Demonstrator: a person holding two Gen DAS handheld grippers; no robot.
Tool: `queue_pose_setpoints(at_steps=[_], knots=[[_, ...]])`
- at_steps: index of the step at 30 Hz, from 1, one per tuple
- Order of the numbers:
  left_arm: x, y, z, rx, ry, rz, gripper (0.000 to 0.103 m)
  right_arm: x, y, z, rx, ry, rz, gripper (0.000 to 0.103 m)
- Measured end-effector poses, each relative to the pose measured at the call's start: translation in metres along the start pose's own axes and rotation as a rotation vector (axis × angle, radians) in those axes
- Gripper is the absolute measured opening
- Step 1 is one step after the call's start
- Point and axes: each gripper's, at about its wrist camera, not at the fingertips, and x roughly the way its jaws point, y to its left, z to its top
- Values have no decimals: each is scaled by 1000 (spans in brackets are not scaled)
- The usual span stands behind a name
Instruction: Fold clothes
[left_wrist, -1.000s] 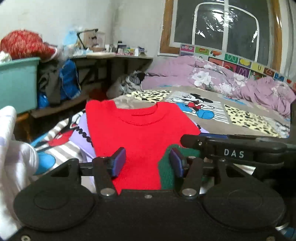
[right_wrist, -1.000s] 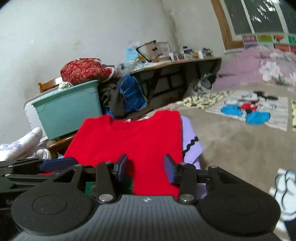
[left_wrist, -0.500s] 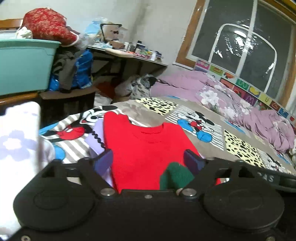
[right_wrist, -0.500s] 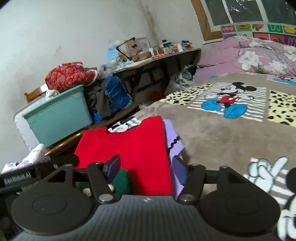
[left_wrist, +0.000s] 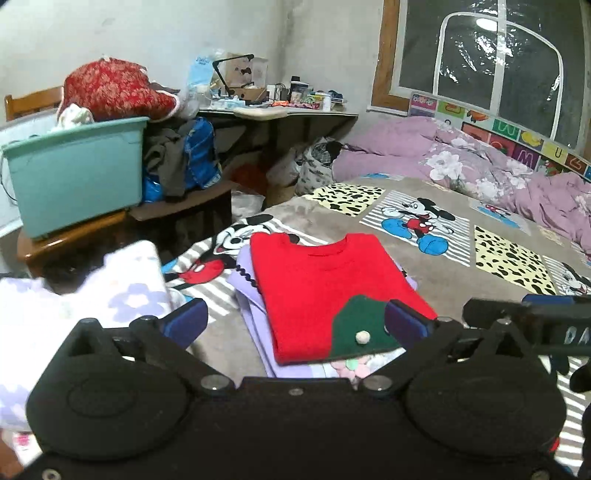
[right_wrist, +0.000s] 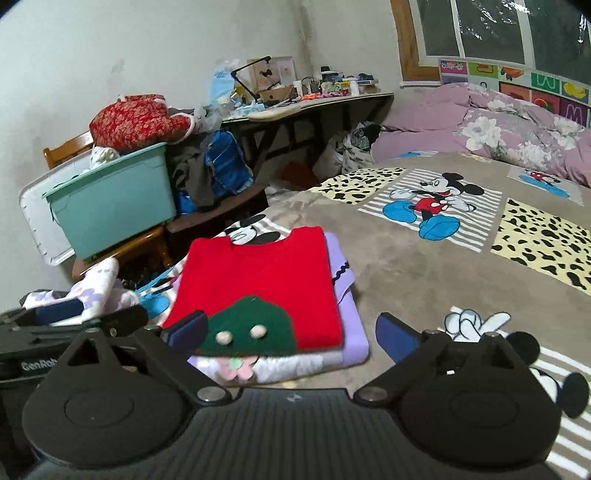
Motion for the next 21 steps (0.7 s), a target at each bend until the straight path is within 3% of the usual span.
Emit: queue_pose_setpoints(at_steps=[4,11,21], knots=[[-23,-4,-2,47,-15,53,103,-21,13,-3,-13,4,-7,99],[-40,4,-15,67,30,68,103,-53,23,-8,-5,-7,-20,100],[-60,9,-20,58,28,40,103,-77,38,-18,-1,-3,-31,100]])
